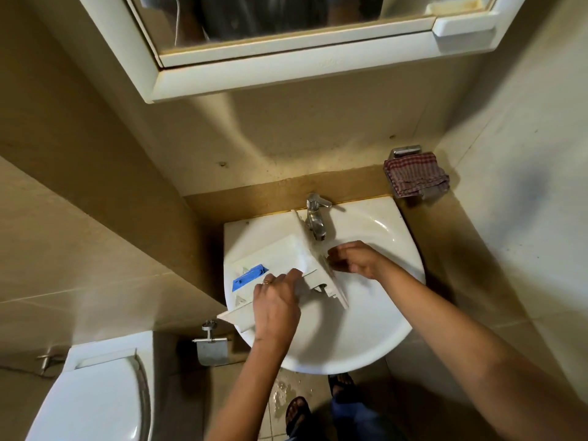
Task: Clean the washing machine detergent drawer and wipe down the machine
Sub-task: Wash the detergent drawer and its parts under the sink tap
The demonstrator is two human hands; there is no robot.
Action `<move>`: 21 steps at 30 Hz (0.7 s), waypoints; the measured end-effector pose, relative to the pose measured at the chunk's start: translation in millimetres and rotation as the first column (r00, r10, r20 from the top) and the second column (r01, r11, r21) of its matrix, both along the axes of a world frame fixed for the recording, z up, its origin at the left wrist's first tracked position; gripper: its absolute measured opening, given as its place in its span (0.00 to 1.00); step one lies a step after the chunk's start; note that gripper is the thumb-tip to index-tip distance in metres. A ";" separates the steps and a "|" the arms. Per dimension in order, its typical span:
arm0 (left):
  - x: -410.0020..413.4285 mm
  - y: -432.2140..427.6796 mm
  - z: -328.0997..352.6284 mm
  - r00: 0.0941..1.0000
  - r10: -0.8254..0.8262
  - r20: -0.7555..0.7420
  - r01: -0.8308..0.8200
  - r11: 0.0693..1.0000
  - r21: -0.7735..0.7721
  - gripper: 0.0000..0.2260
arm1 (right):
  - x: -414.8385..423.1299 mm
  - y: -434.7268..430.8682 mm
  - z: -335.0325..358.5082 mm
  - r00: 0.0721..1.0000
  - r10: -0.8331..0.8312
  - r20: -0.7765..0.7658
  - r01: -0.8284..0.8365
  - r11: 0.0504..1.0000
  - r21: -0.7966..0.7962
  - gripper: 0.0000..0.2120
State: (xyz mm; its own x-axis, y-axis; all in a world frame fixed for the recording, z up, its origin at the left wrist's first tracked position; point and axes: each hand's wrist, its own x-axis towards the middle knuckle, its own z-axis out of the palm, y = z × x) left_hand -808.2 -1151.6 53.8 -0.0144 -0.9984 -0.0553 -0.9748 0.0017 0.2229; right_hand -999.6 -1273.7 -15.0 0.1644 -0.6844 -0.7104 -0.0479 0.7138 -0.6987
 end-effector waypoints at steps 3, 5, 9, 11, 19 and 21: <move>18.7 -0.6 6.6 0.996 0.004 -0.088 -0.005 1.000 -0.008 0.21 | -1.0 -17.6 18.0 0.984 -0.006 -0.177 -0.018 0.991 -0.133 0.08; 29.7 0.3 11.1 0.982 0.027 -0.186 -0.024 1.000 0.019 0.22 | 1.0 -32.3 26.0 0.945 -0.024 -0.325 -0.062 0.966 -0.252 0.10; 46.0 0.9 20.6 0.921 0.037 -0.389 -0.026 0.999 0.033 0.21 | 11.3 -51.8 44.9 0.807 -0.030 -0.590 -0.263 0.876 -0.405 0.14; 54.6 0.0 24.3 0.904 0.005 -0.428 0.015 0.999 0.043 0.22 | 19.3 -56.3 55.0 0.772 -0.017 -0.636 -0.338 0.836 -0.433 0.16; 75.8 3.0 38.7 0.750 0.028 -0.661 0.058 0.992 0.108 0.22 | 36.5 -52.6 69.9 0.745 -0.011 -0.667 -0.393 0.801 -0.451 0.08; 81.3 5.1 36.9 0.644 0.097 -0.759 0.032 0.988 0.154 0.23 | 34.1 -51.9 70.5 0.740 0.014 -0.673 -0.408 0.805 -0.432 0.11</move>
